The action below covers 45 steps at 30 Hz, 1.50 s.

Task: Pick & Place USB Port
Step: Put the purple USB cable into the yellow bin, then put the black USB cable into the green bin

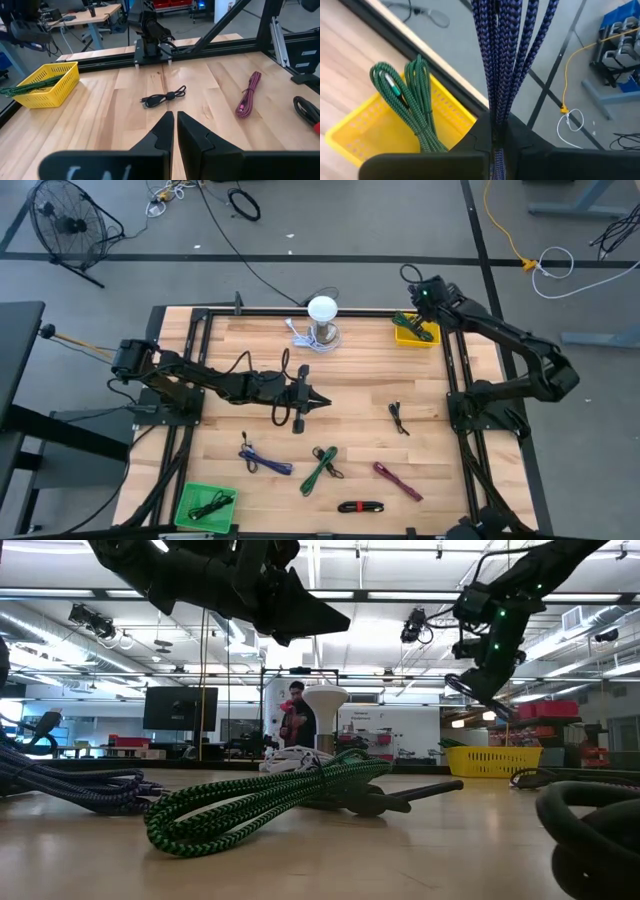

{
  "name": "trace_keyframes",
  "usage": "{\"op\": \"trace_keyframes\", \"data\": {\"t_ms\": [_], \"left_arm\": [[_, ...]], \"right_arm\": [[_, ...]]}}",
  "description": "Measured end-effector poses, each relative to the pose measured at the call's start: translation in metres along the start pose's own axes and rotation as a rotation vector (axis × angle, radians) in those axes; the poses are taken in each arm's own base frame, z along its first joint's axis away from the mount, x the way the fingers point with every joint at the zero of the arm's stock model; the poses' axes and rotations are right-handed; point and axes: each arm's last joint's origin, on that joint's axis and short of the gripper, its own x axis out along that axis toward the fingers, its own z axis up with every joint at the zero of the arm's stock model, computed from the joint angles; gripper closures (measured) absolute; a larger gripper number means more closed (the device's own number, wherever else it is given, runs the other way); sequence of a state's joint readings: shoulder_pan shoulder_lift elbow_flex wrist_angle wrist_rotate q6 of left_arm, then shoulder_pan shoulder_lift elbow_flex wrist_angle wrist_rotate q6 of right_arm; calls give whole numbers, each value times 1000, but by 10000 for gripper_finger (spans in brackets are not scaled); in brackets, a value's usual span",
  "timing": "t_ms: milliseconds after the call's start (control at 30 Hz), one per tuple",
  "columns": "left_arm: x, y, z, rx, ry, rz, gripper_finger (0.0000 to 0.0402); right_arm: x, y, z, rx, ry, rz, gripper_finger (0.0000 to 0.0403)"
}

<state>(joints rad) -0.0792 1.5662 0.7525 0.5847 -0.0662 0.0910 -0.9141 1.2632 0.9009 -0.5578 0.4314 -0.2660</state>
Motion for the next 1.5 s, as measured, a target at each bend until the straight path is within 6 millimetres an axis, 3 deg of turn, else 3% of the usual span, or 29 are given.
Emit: {"op": "trace_keyframes", "data": {"t_ms": [167,400,833,1200,1500], "left_arm": [[0,0,0,0,0,0,374],[0,-1,0,5,-1,-4,374],[0,-1,0,7,-1,-4,374],[0,-1,0,7,-1,-4,374],[0,-1,0,6,-1,-4,374]], "right_arm": [[16,1,-5,8,29,67,389],[38,12,-35,28,46,106,389],[43,13,-41,59,27,175,389],[42,16,-40,66,25,143,290],[38,11,-37,85,4,54,281]]}}
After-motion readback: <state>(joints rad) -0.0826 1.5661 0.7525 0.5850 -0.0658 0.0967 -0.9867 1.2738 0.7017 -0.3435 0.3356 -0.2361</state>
